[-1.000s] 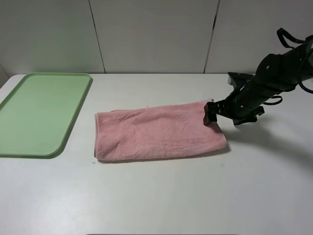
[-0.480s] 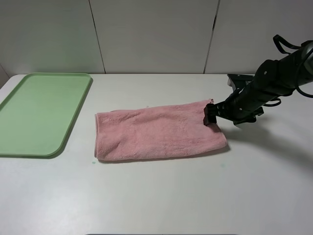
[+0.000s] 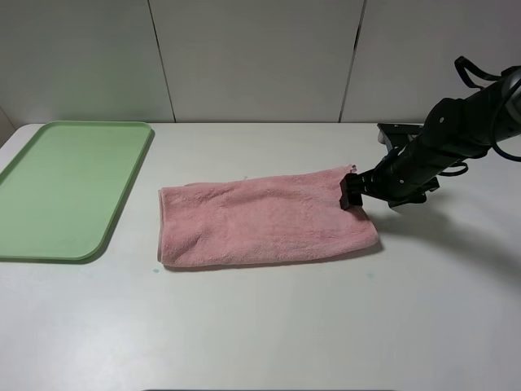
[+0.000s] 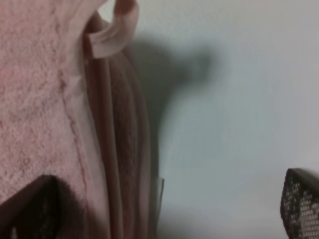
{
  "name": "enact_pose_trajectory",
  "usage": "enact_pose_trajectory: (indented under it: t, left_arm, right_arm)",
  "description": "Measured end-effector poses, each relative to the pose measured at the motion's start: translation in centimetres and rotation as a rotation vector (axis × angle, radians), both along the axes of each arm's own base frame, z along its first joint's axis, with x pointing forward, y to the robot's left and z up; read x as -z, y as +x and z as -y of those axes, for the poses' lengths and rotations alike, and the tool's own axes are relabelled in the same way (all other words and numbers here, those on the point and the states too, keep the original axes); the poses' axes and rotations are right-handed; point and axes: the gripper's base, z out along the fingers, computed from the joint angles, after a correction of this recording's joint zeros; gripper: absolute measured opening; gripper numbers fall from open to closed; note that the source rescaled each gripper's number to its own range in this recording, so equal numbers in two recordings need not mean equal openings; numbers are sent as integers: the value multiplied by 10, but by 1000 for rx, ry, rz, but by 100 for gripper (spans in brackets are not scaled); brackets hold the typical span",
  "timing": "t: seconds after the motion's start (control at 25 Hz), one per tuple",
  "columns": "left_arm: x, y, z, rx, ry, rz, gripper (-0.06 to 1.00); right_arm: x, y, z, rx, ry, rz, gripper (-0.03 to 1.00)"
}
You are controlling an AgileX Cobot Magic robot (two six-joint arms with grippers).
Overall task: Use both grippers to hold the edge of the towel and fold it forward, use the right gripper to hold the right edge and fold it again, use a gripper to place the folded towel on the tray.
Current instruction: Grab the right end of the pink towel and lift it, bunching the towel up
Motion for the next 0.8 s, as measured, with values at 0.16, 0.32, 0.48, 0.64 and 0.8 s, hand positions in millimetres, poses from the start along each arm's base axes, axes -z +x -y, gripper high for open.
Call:
enact_pose_trajectory:
  t: [0.16, 0.32, 0.48, 0.64, 0.8]
  left_arm:
    - [0, 0, 0, 0, 0, 0, 92]
    - [0, 0, 0, 0, 0, 0, 92]
    - [0, 0, 0, -1, 0, 0, 92]
    - [0, 0, 0, -1, 0, 0, 92]
    - [0, 0, 0, -1, 0, 0, 92]
  right_arm:
    - [0, -1, -1, -11, 0, -23, 95]
    - [1, -4, -1, -21, 3, -61, 80]
    - [1, -8, -2, -4, 22, -102, 57]
    - [1, -10, -3, 30, 51, -132, 31]
    - [2, -10, -3, 40, 57, -137, 10]
